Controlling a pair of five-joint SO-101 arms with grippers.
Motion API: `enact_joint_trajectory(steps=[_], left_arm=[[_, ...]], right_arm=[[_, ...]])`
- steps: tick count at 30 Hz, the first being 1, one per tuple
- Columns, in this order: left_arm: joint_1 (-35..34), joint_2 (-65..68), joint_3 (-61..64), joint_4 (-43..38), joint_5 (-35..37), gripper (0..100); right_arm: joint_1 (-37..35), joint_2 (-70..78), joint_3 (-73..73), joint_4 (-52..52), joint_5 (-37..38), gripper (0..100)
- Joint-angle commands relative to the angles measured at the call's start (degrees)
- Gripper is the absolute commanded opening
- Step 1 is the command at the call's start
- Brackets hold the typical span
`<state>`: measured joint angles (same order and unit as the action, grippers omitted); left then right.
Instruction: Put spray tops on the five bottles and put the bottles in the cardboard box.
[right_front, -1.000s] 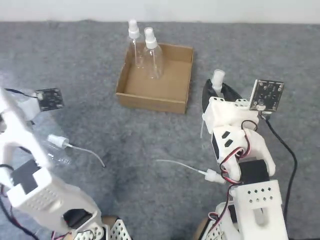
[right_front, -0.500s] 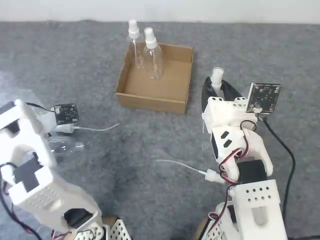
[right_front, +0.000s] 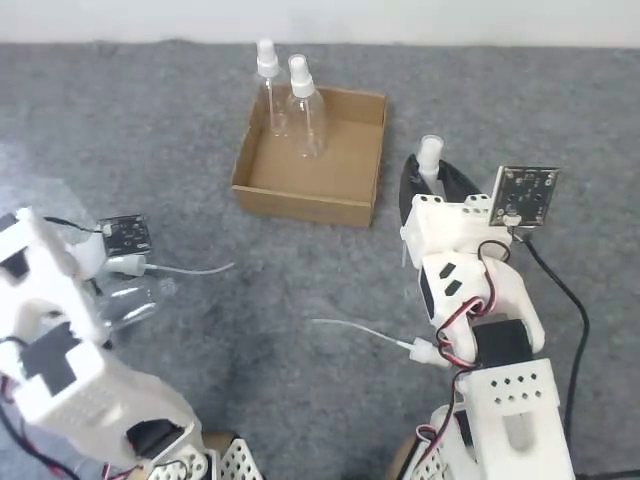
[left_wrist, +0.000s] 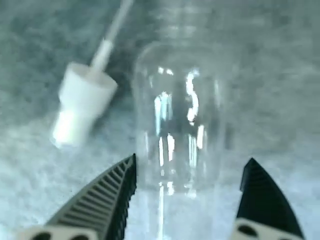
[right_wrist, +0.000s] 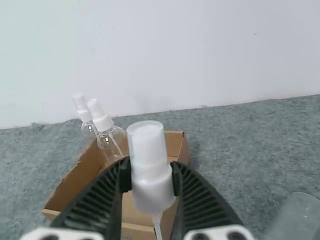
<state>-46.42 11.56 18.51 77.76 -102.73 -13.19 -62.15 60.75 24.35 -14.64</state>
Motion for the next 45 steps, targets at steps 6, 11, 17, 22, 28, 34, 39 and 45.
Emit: enact_joint_trajectory(steps=[6, 11, 17, 22, 28, 34, 39, 45], left_arm=[[-0.7, -6.4, 0.6, 5.2, 1.6, 23], [1.6, -6.3, 0.7, 5.2, 9.3, 29], [6.0, -6.2, 2.3, 4.4, 12.7, 32], [7.8, -6.2, 9.7, -4.2, 12.7, 32], [7.8, -6.8, 14.3, -9.1, 12.7, 27], [7.5, -6.9, 14.3, -8.2, 12.8, 18], [7.4, -6.9, 9.2, 3.4, 12.8, 17], [7.4, -6.9, -0.8, 17.7, 12.7, 13]], right_arm=[[-0.5, -1.5, -0.8, -0.8, 1.1, 0.7], [-0.5, -1.5, -0.8, -0.7, 1.1, 0.7], [-0.5, -1.5, -0.8, -0.7, 1.1, 0.7], [-0.5, -1.5, -0.8, -0.7, 1.1, 0.7], [-0.5, -1.6, -0.8, -0.7, 1.1, 0.7], [-0.5, -1.6, -0.8, -0.7, 1.1, 0.7], [-0.5, -1.6, -0.8, -0.7, 1.1, 0.7], [-0.5, -1.6, -0.8, -0.7, 1.1, 0.7]])
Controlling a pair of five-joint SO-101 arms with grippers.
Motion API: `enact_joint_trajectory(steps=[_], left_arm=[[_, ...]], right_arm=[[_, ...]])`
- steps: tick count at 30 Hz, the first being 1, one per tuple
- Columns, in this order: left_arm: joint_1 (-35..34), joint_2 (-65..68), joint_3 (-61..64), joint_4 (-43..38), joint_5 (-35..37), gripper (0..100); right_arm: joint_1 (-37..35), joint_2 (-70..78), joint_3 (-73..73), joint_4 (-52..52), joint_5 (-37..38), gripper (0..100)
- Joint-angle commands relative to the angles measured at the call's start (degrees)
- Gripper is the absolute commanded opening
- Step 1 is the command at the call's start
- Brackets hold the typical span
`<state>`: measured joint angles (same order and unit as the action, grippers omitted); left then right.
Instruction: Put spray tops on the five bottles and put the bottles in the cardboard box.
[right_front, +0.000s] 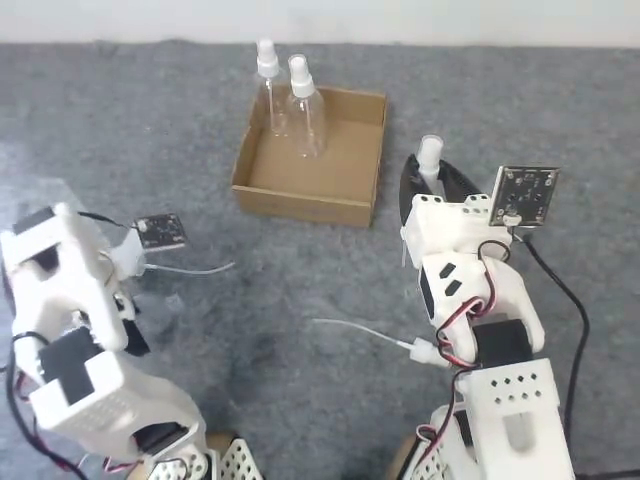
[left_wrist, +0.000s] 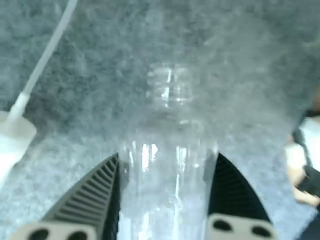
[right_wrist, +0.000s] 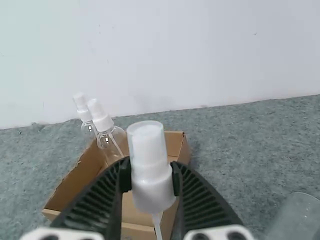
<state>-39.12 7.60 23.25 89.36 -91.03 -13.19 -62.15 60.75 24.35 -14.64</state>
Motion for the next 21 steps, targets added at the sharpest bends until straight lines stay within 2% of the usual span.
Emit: enact_joint_trajectory(steps=[1, 12, 21], left_arm=[[0.1, -3.0, -6.5, 7.2, 0.9, 13], [0.1, -3.6, -7.9, 9.0, 1.1, 12], [-1.0, -21.3, -6.5, 10.8, 1.1, 13]], right_arm=[[-0.5, -1.6, -0.8, -0.7, 1.1, 0.7], [-0.5, -2.0, -0.8, -0.7, 1.1, 0.7], [-0.5, -2.0, -0.8, -0.7, 1.1, 0.7]])
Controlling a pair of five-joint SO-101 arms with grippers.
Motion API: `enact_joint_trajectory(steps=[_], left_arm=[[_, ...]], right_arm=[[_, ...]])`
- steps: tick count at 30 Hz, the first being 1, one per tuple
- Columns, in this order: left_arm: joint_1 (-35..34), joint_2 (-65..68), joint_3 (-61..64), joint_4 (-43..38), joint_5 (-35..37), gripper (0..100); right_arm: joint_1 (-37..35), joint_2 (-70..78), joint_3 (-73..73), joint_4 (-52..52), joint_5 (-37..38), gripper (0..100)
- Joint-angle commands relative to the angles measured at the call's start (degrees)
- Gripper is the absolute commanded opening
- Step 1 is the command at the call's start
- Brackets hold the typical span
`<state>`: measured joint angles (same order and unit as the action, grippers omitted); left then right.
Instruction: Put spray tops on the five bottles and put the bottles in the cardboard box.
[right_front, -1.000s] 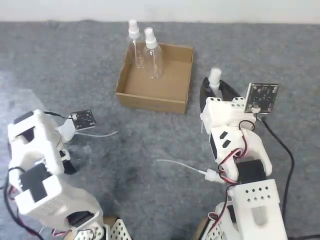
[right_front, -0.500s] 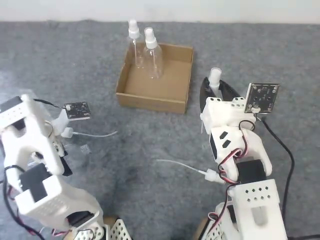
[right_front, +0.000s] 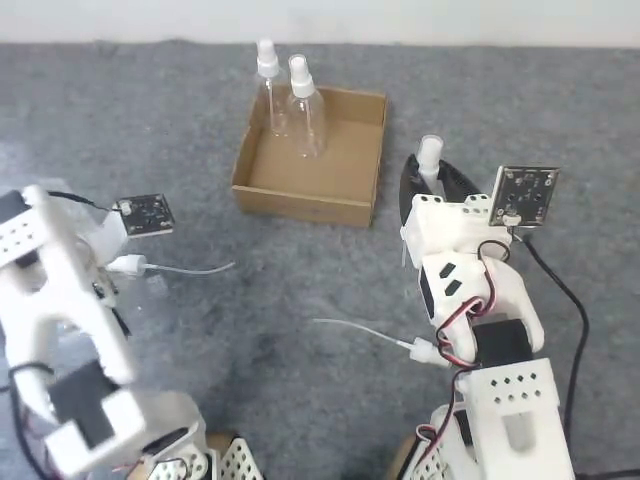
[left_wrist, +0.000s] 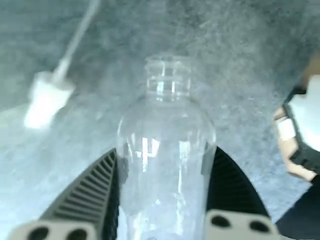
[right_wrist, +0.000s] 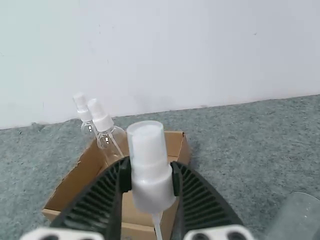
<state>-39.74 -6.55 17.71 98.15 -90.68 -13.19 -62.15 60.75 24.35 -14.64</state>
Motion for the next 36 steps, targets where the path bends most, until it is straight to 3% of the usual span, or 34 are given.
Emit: enact_joint_trajectory(steps=[1, 14, 28, 36], left_arm=[[-0.3, -8.4, -0.2, 2.0, 0.8, 13], [1.2, -16.4, 2.7, 0.7, 1.6, 13], [8.5, -18.5, 7.3, -20.3, 26.9, 13], [12.2, -18.5, 7.5, -23.5, 37.9, 13]], right_arm=[[-0.5, -2.0, -0.8, -0.7, 1.1, 0.7], [-0.5, -2.1, -0.4, -0.7, 1.1, 0.7], [-0.5, -2.1, -0.4, -0.7, 1.1, 0.7], [-0.5, -2.1, -0.4, -0.9, 1.1, 0.7]])
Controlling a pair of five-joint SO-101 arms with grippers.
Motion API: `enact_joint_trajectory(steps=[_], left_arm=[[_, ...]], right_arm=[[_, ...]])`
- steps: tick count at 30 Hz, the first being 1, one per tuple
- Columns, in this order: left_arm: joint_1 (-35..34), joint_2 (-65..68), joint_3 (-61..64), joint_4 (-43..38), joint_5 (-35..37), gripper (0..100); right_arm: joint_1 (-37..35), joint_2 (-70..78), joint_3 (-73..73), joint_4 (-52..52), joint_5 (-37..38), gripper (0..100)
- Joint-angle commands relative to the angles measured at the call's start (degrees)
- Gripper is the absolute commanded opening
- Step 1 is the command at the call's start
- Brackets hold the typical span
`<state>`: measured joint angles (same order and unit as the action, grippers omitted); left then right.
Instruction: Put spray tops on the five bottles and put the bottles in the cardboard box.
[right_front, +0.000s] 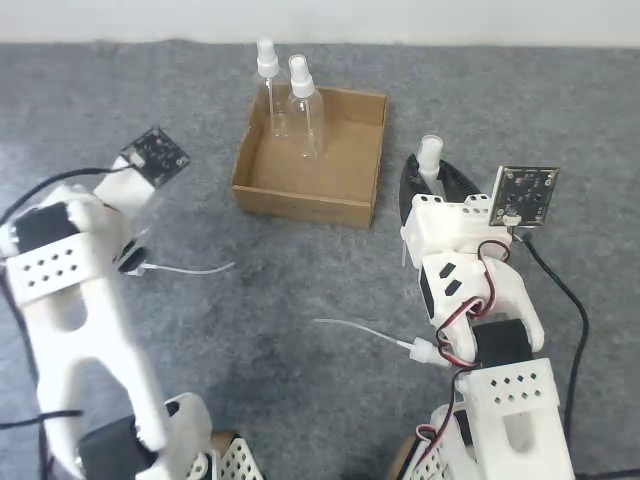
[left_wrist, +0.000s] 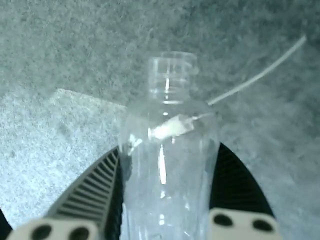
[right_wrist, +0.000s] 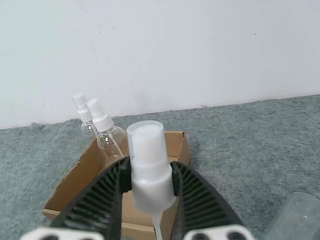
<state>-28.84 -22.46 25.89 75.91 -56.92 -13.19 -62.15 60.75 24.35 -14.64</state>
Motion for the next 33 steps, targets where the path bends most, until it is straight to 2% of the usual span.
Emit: enact_joint_trajectory(steps=[1, 9, 22, 33], left_arm=[[1.8, -2.6, -0.7, -1.2, 5.4, 13], [3.5, -2.6, -0.4, -4.4, 13.8, 13], [3.6, -2.6, -0.3, -7.6, 23.6, 13], [3.5, -2.6, -0.5, -7.6, 37.2, 13]], right_arm=[[-0.5, -2.1, -0.4, -1.0, 1.1, 0.7], [-0.5, -2.1, -0.4, -1.1, 1.1, 0.7], [-0.5, -2.1, -0.4, -1.1, 1.1, 0.7], [-0.5, -2.1, -0.4, -1.1, 1.1, 0.7]])
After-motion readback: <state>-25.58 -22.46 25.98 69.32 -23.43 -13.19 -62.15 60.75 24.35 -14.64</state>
